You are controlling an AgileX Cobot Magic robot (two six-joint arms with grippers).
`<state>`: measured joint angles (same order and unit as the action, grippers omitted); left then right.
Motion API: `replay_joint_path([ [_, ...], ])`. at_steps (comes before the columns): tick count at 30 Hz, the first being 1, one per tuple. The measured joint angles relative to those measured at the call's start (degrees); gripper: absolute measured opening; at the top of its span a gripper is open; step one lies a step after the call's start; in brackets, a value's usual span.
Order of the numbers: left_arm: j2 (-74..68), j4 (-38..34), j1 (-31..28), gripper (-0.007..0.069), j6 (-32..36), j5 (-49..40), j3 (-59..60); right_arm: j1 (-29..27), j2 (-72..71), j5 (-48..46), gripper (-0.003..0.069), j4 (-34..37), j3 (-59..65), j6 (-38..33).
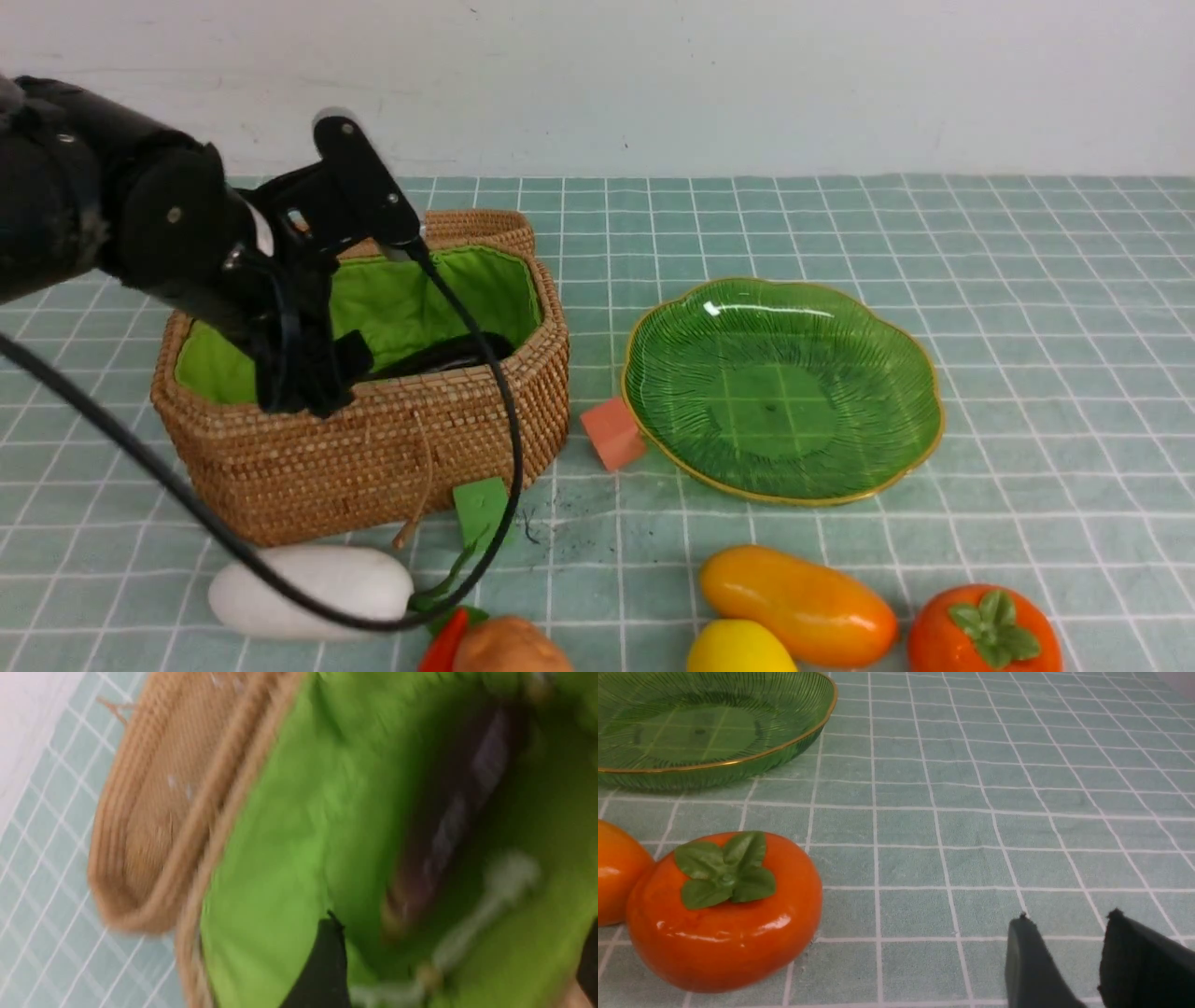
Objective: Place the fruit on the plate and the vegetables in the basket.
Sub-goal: Use the left arm to grab an eggplant and put it into the left basket, then take a daikon with your left arm and place it on the basket on the left.
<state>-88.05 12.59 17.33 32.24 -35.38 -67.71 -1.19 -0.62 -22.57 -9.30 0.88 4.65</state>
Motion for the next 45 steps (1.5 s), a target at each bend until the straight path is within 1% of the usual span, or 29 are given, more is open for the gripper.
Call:
replay_joint_path([
  [1, 3.3, -1.2, 0.0, 0.0656, 3.3, -2.4, 1.9, 0.0, 0.0, 0.0, 0.0242, 0.0, 0.0, 0.0],
  [2, 5.8, -2.6, 0.0, 0.0642, 8.2, -4.4, 4.7, 0.0, 0.0, 0.0, 0.0242, 0.0, 0.0, 0.0],
  [3, 7.4, -3.4, 0.0, 0.063, 10.6, -5.4, 5.9, 0.0, 0.0, 0.0, 0.0242, 0.0, 0.0, 0.0],
  [6, 11.3, -6.2, 0.0, 0.0584, 21.2, -7.3, 12.7, 0.0, 0.0, 0.0, 0.0242, 0.0, 0.0, 0.0],
  [7, 12.0, -7.4, 0.0, 0.0574, 22.9, -6.8, 15.4, 0.0, 0.0, 0.0, 0.0242, 0.0, 0.0, 0.0],
  [8, 12.3, -7.8, 0.0, 0.0571, 23.2, -6.4, 16.5, 0.0, 0.0, 0.0, 0.0242, 0.0, 0.0, 0.0],
  [12, 13.0, -11.8, 0.0, 0.057, 26.0, 3.3, 27.1, 0.0, 0.0, 0.0, 0.0242, 0.0, 0.0, 0.0],
  [13, 13.0, -12.1, 0.0, 0.0578, 26.3, 5.7, 28.9, 0.0, 0.0, 0.0, 0.0242, 0.0, 0.0, 0.0],
  [14, 13.0, -12.1, 0.0, 0.0579, 26.4, 6.0, 29.2, 0.0, 0.0, 0.0, 0.0242, 0.0, 0.0, 0.0],
  [18, 13.0, -12.6, 0.0, 0.0596, 26.5, 12.1, 31.4, 0.0, 0.0, 0.0, 0.0242, 0.0, 0.0, 0.0],
  [24, 9.5, -12.6, 0.0, 0.0596, 26.5, 16.5, 31.5, 0.0, 0.0, 0.0, 0.0242, 0.0, 0.0, 0.0],
  [28, 3.7, -12.6, 0.0, 0.0585, 26.5, 19.6, 31.5, 0.0, 0.0, 0.0, 0.0242, 0.0, 0.0, 0.0],
  [32, 1.1, -12.6, 0.0, 0.054, 26.5, 20.4, 31.5, 0.0, 0.0, 0.0, 0.0242, 0.0, 0.0, 0.0],
  [36, 1.6, -12.6, 0.0, 0.0533, 24.7, 16.4, 29.3, 0.0, 0.0, 0.0, 0.0242, 0.0, 0.0, 0.0],
  [39, 3.5, -12.6, 0.0, 0.0533, 22.8, 8.4, 25.8, 0.0, 0.0, 0.0, 0.0242, 0.0, 0.0, 0.0],
  [40, 3.7, -12.6, 0.0, 0.0533, 22.7, 7.2, 25.3, 0.0, 0.0, 0.0, 0.0242, 0.0, 0.0, 0.0],
  [43, 7.3, -12.6, 0.0, 0.0533, 19.7, -2.9, 19.1, 0.0, 0.0, 0.0, 0.0242, 0.0, 0.0, 0.0],
  [44, 8.4, -12.6, 0.0, 0.0533, 18.9, -5.2, 17.0, 0.0, 0.0, 0.0, 0.0242, 0.0, 0.0, 0.0],
  [45, 8.9, -12.6, 0.0, 0.0533, 18.6, -5.6, 16.5, 0.0, 0.0, 0.0, 0.0242, 0.0, 0.0, 0.0],
])
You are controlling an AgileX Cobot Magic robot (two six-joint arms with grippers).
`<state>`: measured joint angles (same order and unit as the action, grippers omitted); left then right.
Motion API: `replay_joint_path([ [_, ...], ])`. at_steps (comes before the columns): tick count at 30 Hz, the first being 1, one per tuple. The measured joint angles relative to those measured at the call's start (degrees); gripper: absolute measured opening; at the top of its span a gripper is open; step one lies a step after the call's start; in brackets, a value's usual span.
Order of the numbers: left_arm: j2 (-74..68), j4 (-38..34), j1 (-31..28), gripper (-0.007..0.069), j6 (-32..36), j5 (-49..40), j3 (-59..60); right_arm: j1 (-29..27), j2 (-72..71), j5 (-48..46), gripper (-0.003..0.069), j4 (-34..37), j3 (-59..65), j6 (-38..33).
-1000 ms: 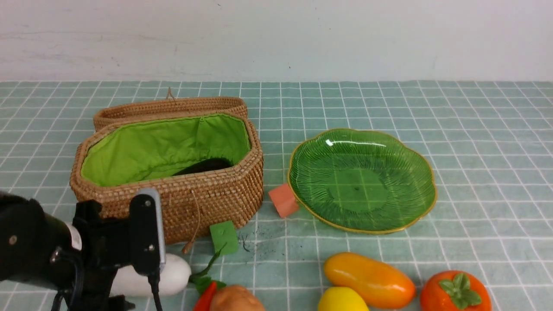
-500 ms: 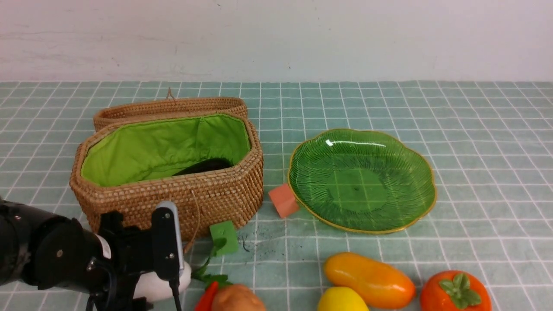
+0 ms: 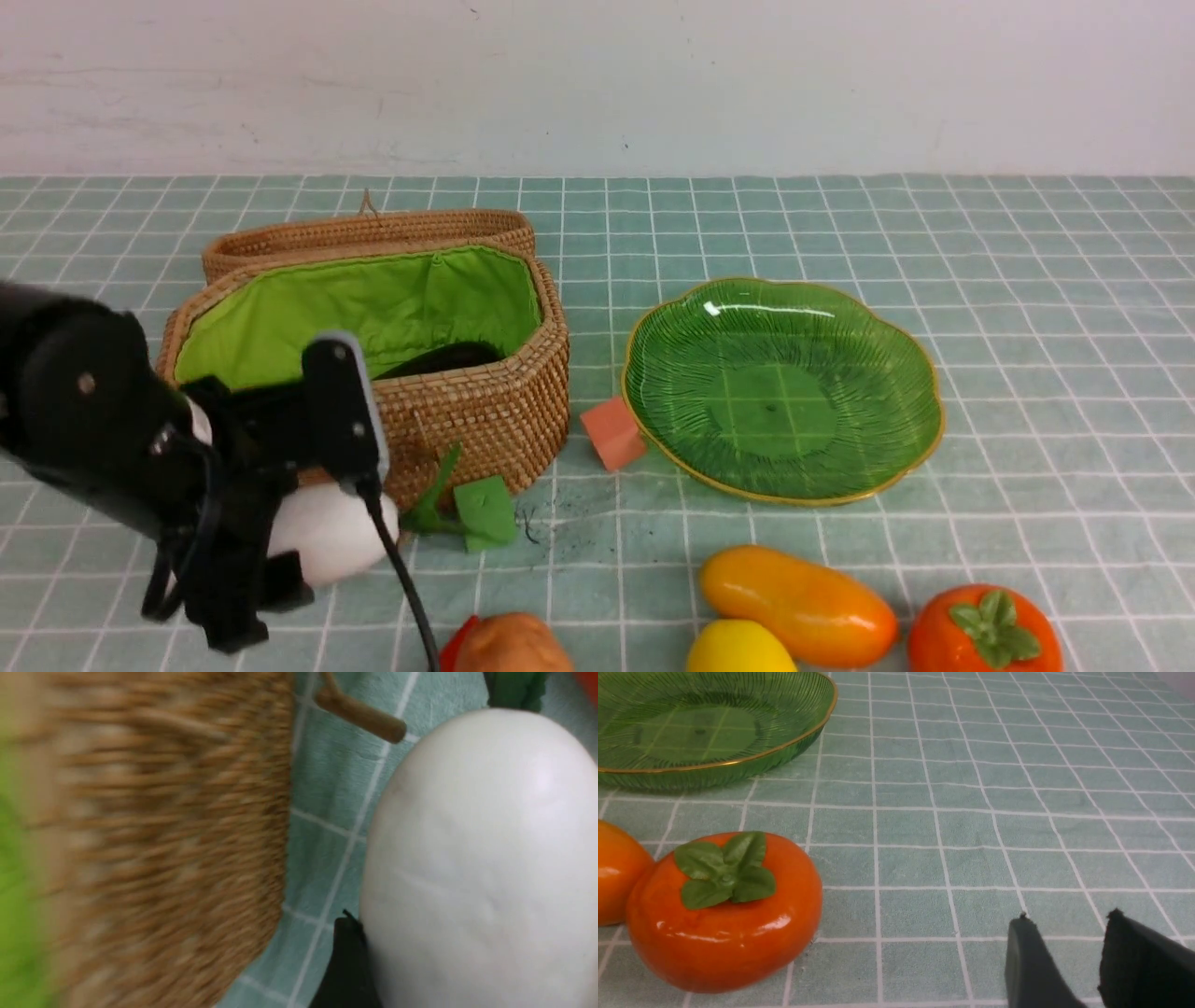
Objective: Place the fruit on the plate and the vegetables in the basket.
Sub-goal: Take a daikon with your left arm and place it on the basket on the left.
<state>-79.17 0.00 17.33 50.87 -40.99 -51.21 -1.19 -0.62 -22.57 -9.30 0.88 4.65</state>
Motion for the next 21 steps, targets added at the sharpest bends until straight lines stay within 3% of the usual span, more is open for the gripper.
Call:
replay_joint_path([
  [4, 3.2, 0.0, 0.0, 0.0533, -1.0, -2.6, -10.6, 0.0, 0.0, 0.0, 0.0242, 0.0, 0.0, 0.0],
  [11, -2.0, 2.5, -1.9, 0.0533, -2.1, 20.3, -14.3, 0.0, 0.0, 0.0, 0.0242, 0.0, 0.0, 0.0],
  [13, -5.1, 2.7, -3.0, 0.0533, -3.6, 23.4, -14.3, 0.0, 0.0, 0.0, 0.0242, 0.0, 0.0, 0.0],
  [21, -14.4, 3.1, -6.1, 0.0538, -7.0, 24.5, -14.3, 0.0, 0.0, 0.0, 0.0242, 0.0, 0.0, 0.0],
])
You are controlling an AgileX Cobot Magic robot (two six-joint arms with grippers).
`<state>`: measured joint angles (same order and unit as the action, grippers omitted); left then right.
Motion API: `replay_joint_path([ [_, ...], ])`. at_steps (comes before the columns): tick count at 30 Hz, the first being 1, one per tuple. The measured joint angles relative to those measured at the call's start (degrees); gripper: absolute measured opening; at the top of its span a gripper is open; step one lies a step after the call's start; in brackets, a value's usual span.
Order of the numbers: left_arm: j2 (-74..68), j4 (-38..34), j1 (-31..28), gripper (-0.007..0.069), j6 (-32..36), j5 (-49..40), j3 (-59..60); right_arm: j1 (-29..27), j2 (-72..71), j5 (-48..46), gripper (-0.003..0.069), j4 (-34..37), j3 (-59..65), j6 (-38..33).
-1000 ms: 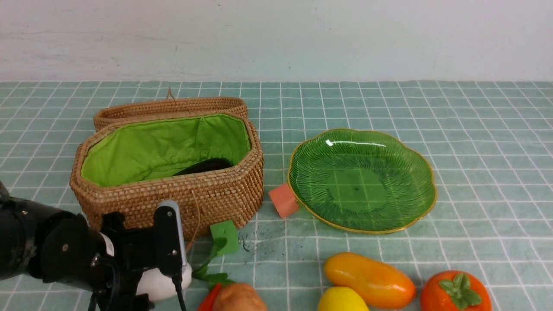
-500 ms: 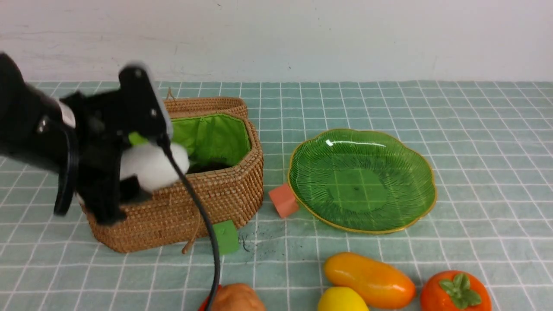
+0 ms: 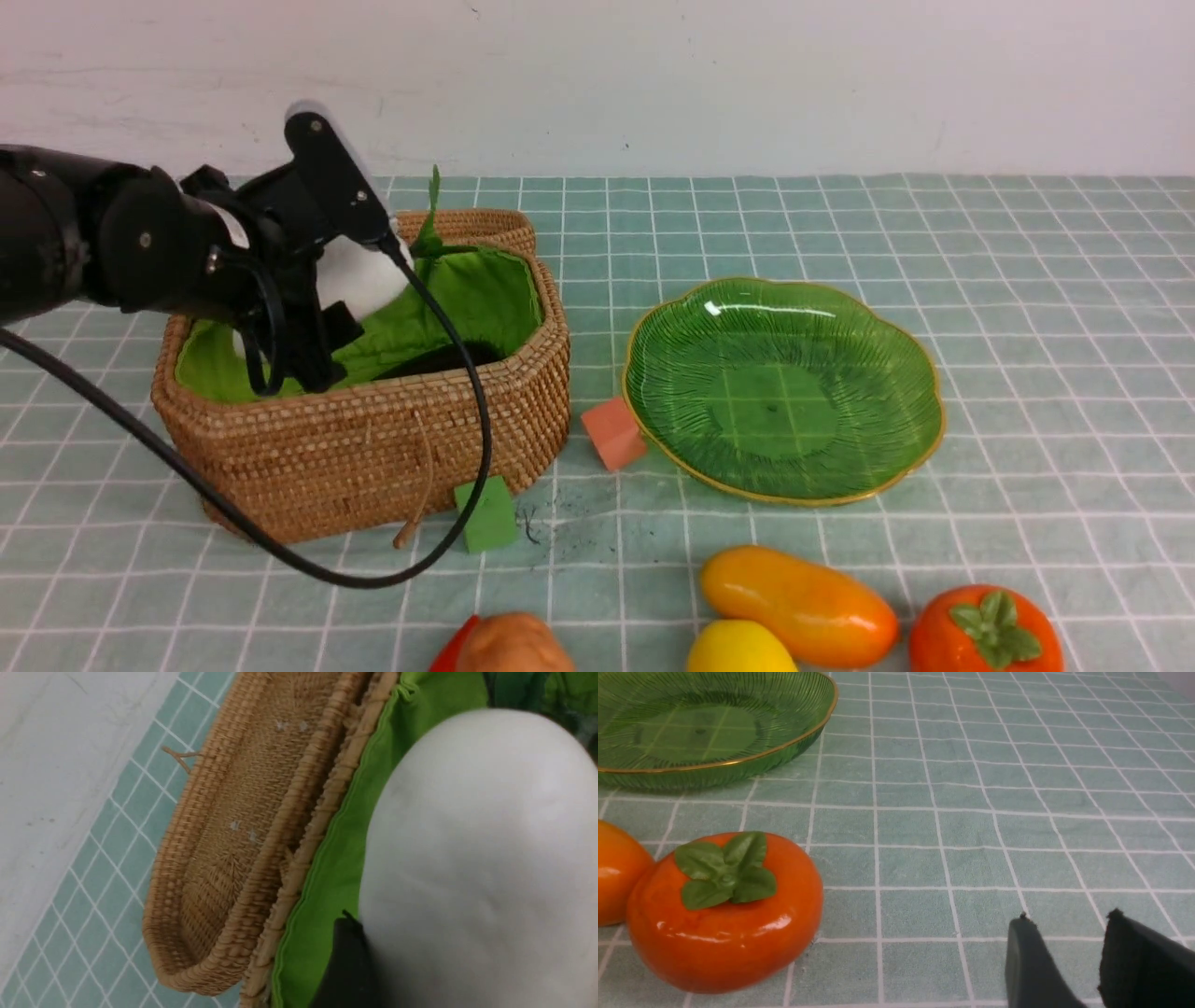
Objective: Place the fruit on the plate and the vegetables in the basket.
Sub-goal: Take a daikon with your left arm and place it on the basket on the left, then use the left arm to grab a carrot and put it into the left basket
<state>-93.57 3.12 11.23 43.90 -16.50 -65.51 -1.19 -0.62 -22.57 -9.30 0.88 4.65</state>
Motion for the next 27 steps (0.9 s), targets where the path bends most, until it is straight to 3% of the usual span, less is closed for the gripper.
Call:
replay_joint_path([
  [4, 1.2, -1.1, 0.0, 0.0636, -0.9, -1.3, 0.0, 0.0, 0.0, 0.0, 0.0242, 0.0, 0.0, 0.0],
  [8, 4.7, -1.3, 0.0, 0.0666, -2.8, -8.5, 0.0, 0.0, 0.0, 0.0, 0.0242, 0.0, 0.0, 0.0],
  [12, 11.6, -3.1, 0.0, 0.0633, -9.4, -24.3, 0.0, 0.0, 0.0, 0.0, 0.0242, 0.0, 0.0, 0.0],
  [19, 17.4, -16.5, 1.7, 0.0582, -24.7, -51.2, 1.2, 0.0, 0.0, 0.0, 0.0242, 0.0, 0.0, 0.0],
  [23, 17.2, -18.1, 7.8, 0.0581, -27.9, -51.2, 6.5, 0.0, 0.0, 0.0, 0.0242, 0.0, 0.0, 0.0],
  [27, 15.5, -16.7, 15.9, 0.0581, -38.8, -41.4, 13.3, 0.0, 0.0, 0.0, 0.0242, 0.0, 0.0, 0.0],
])
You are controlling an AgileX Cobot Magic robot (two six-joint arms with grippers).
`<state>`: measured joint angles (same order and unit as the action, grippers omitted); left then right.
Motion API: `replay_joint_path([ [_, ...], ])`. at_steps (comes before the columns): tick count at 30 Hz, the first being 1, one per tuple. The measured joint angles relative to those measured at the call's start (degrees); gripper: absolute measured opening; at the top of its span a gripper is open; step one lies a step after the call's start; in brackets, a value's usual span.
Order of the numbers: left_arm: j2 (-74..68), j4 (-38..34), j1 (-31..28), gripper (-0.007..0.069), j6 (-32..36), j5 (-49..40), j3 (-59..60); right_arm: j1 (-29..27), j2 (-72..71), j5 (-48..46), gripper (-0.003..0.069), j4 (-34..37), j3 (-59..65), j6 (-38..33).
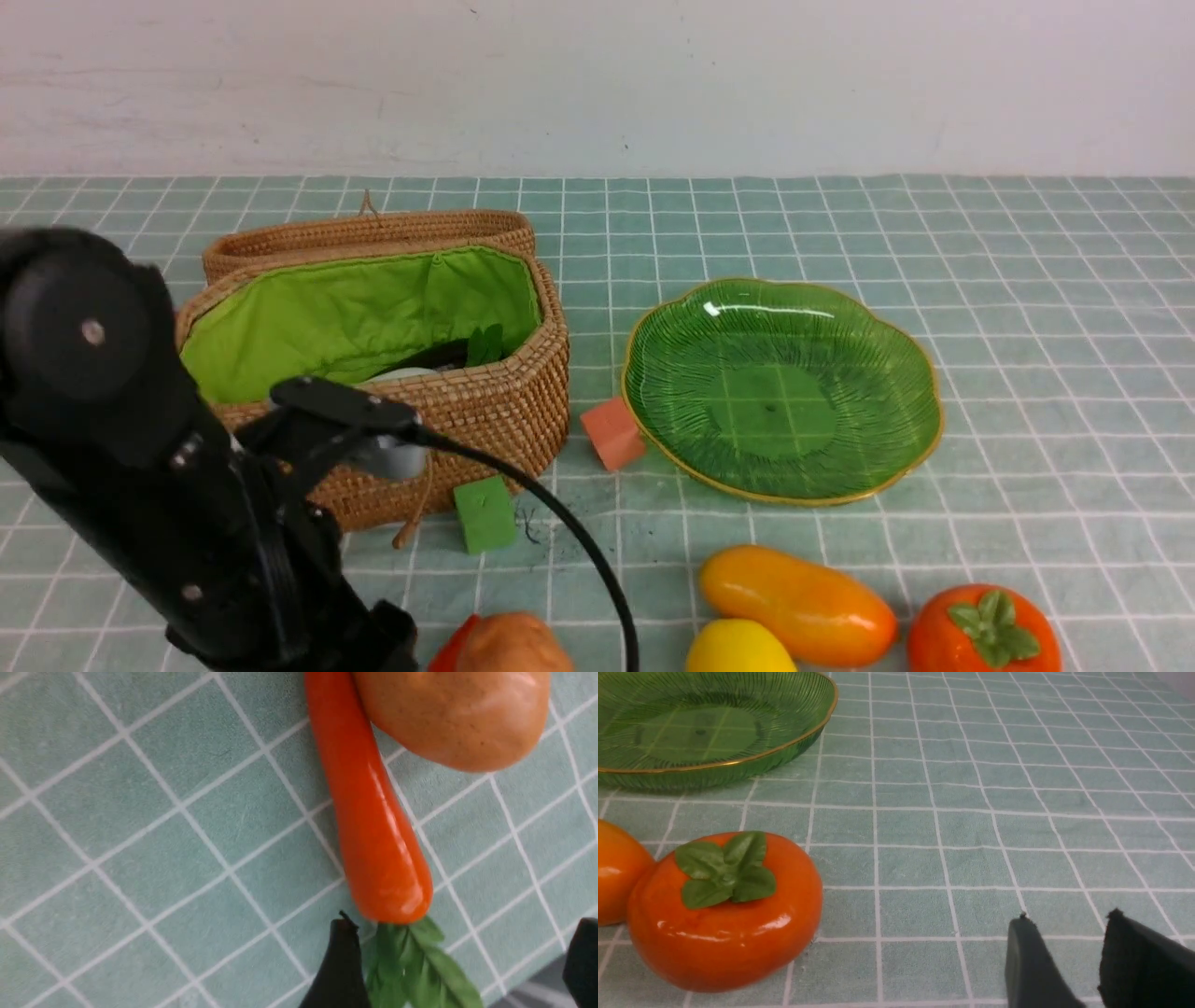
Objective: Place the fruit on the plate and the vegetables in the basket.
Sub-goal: Use the left arm to grab a carrot and put it into the left basket
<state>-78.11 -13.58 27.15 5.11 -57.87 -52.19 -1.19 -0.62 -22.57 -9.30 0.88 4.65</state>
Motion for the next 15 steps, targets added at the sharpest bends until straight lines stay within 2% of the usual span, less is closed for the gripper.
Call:
replay_joint_path([
  [3, -3.0, 0.7, 2.3, 0.0581, -8.2, 6.6, 2.3, 0.0, 0.0, 0.0, 0.0242, 0.0, 0.0, 0.0],
  [6, -6.9, 0.8, 2.8, 0.0581, -12.6, 8.9, 3.1, 0.0, 0.0, 0.0, 0.0242, 0.0, 0.0, 0.0],
  [12, -13.3, 0.8, 2.8, 0.0556, -12.0, 9.6, 3.2, 0.0, 0.0, 0.0, 0.0242, 0.0, 0.0, 0.0],
  [15, -15.6, 0.7, 2.8, 0.0479, -9.9, 9.2, 3.2, 0.0, 0.0, 0.0, 0.0242, 0.0, 0.0, 0.0],
])
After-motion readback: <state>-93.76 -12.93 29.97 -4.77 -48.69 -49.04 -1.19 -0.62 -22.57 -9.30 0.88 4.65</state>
